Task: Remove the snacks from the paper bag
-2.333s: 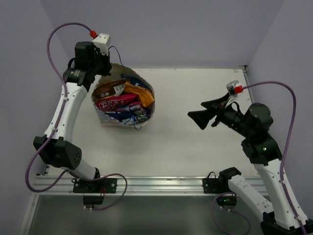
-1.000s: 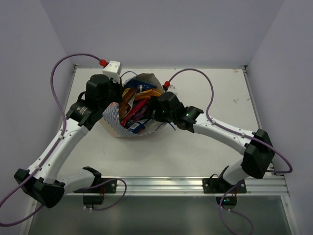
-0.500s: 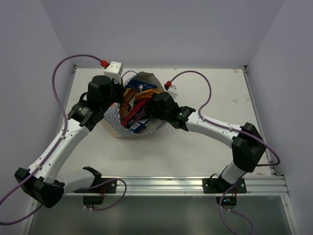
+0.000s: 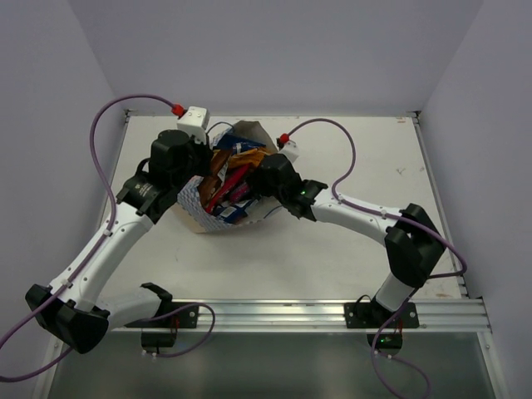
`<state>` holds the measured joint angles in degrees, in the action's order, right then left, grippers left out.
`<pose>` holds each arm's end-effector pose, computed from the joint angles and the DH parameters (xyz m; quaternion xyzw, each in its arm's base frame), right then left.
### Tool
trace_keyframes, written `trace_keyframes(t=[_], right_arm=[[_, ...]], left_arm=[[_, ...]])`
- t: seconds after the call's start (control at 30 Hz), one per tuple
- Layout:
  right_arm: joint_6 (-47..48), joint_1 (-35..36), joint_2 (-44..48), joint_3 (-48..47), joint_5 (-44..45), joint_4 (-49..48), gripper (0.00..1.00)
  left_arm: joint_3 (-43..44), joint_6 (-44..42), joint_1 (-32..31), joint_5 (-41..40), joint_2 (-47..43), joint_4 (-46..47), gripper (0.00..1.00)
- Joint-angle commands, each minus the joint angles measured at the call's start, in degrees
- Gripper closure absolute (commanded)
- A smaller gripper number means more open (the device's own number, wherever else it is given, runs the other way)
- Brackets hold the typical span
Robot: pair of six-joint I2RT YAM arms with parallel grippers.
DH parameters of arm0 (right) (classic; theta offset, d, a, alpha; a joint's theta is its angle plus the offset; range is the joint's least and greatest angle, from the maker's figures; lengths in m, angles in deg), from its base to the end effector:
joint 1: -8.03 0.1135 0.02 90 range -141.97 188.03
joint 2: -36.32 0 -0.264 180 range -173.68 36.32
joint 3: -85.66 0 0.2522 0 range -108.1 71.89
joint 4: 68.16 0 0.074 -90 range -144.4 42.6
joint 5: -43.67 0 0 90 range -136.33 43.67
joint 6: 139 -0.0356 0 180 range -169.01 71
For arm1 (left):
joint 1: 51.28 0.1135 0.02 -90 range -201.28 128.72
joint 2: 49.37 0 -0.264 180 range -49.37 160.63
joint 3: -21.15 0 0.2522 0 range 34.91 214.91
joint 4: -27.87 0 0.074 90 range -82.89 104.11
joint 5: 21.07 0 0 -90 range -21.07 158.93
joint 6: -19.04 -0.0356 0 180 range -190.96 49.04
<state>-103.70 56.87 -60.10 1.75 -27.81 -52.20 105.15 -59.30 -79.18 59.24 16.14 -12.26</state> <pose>0.2655 0.2865 0.2698 0.1256 0.8428 0.3110 0.4210 0.2248 -0.1122 0.3935 0.0695 0.8228 -0.1237 0.5504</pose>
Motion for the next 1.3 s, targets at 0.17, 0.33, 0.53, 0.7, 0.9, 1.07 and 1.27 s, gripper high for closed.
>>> trace_keyframes(t=[0.17,0.33,0.53,0.7,0.9,1.07,1.27], right_arm=[[3.7,-0.7,8.5,1.8,0.1,-2.4,1.00],[10.6,-0.8,20.4,2.4,-3.6,-0.4,1.00],[17.2,-5.3,33.2,2.2,-3.1,3.3,1.00],[15.8,-19.8,38.2,8.0,-8.5,2.0,1.00],[16.8,-33.9,30.1,9.0,-20.2,-6.0,1.00],[15.6,-40.0,14.1,7.4,-34.1,-17.1,1.00],[13.9,-42.6,9.1,14.1,-40.2,-26.4,0.99]], left_arm=[[-0.9,1.9,-0.6,-1.7,-0.7,1.8,1.00],[-0.6,1.2,-0.7,-3.6,-0.7,1.3,1.00],[0.3,0.8,-0.6,-4.1,-0.2,0.9,1.00],[0.4,0.8,-0.7,-3.8,0.0,0.7,1.00],[0.5,0.7,-0.7,-3.4,0.2,0.7,1.00],[0.1,0.6,-0.6,-3.6,0.4,0.7,1.00],[-0.3,0.5,-0.7,-3.5,0.4,0.8,1.00]])
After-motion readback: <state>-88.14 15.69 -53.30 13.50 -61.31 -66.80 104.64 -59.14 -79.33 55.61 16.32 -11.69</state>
